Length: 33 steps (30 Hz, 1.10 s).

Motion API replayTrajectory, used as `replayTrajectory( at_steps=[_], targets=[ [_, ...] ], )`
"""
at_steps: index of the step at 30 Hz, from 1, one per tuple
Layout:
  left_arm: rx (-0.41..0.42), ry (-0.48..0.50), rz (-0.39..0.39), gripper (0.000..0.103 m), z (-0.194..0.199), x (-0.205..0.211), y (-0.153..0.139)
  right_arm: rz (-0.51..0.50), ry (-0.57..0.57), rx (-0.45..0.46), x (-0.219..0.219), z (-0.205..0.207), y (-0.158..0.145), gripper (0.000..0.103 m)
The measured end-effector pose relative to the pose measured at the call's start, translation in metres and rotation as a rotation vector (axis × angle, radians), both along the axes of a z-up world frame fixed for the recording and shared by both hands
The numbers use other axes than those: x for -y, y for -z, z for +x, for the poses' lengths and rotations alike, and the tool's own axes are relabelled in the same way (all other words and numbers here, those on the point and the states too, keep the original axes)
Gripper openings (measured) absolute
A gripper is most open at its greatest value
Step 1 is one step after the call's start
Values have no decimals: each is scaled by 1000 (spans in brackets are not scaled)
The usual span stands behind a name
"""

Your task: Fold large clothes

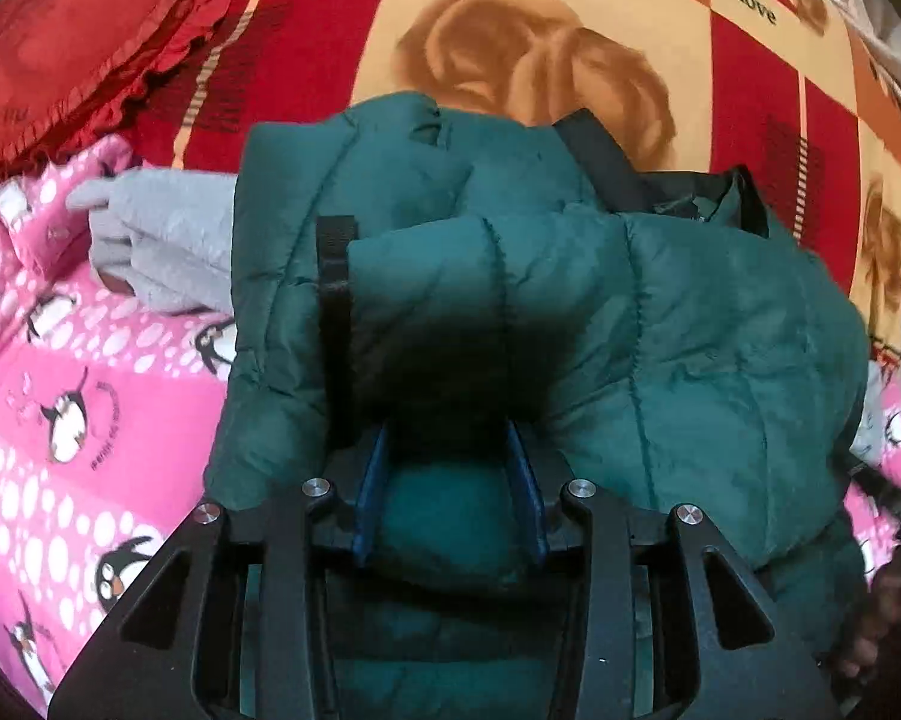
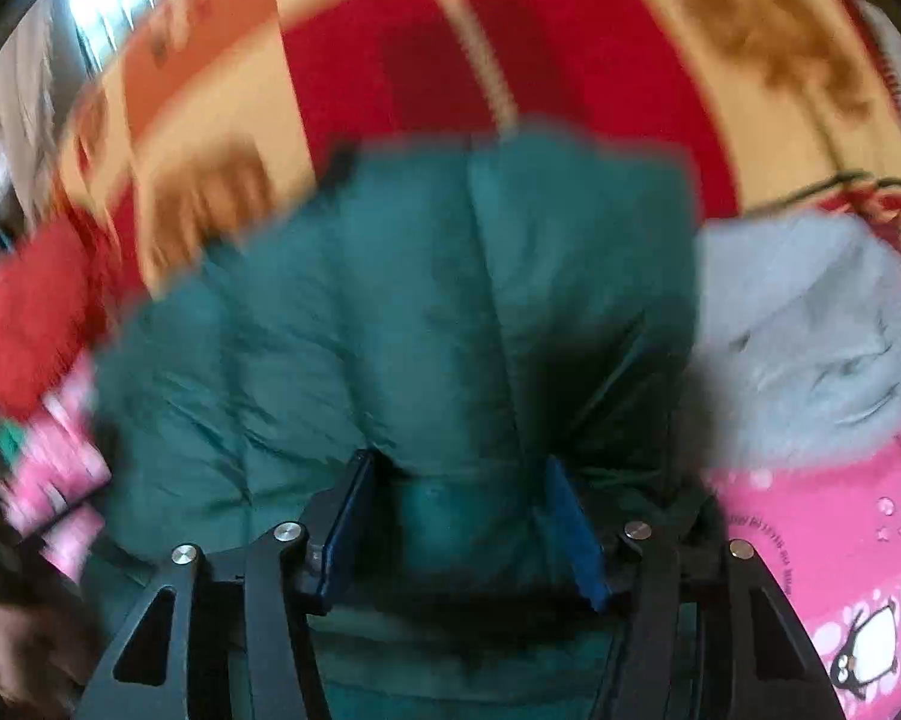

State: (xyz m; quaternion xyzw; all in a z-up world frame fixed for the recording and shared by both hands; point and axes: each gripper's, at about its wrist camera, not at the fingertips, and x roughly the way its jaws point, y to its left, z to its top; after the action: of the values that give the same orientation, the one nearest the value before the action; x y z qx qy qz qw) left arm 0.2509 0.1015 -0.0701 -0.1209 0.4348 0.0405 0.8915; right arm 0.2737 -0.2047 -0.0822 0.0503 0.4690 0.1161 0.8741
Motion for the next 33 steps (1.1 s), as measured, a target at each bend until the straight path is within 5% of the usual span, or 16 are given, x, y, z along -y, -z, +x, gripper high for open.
replayTrajectory(
  at_steps=[2,5,7,9,12,14,19,20,21,23,27,33],
  targets=[
    [1,-12,11,37,-2,1,-7,-44,32,27,-3,0,-16,56],
    [96,-39,-16,37,-10,-4,-29,-92,64,259,-11,-8,-62,56],
    [151,-54,-24,37,-9,-8,-37,-77,77,330,-15,-1,-74,58],
    [133,-72,-16,37,-2,-15,-30,-65,90,306,-14,16,-64,61],
    [42,-51,-48,37,17,-18,-5,-31,102,149,-2,44,-17,64],
    [45,-39,-76,37,19,-19,2,-11,101,181,5,45,-2,70],
    [35,-31,-70,46,20,-15,0,-45,88,185,2,46,0,88],
    [40,-21,-83,56,20,-14,0,-51,86,187,0,47,0,91],
    [54,1,-124,77,21,-14,1,-49,85,185,-1,47,0,93],
    [65,44,-183,90,27,-8,6,-26,75,181,-3,49,1,100],
    [84,42,-111,90,19,1,-3,-55,72,166,-7,46,-6,102],
    [252,-41,-88,90,-12,-3,-44,-57,13,231,-41,7,-46,102]
  ],
)
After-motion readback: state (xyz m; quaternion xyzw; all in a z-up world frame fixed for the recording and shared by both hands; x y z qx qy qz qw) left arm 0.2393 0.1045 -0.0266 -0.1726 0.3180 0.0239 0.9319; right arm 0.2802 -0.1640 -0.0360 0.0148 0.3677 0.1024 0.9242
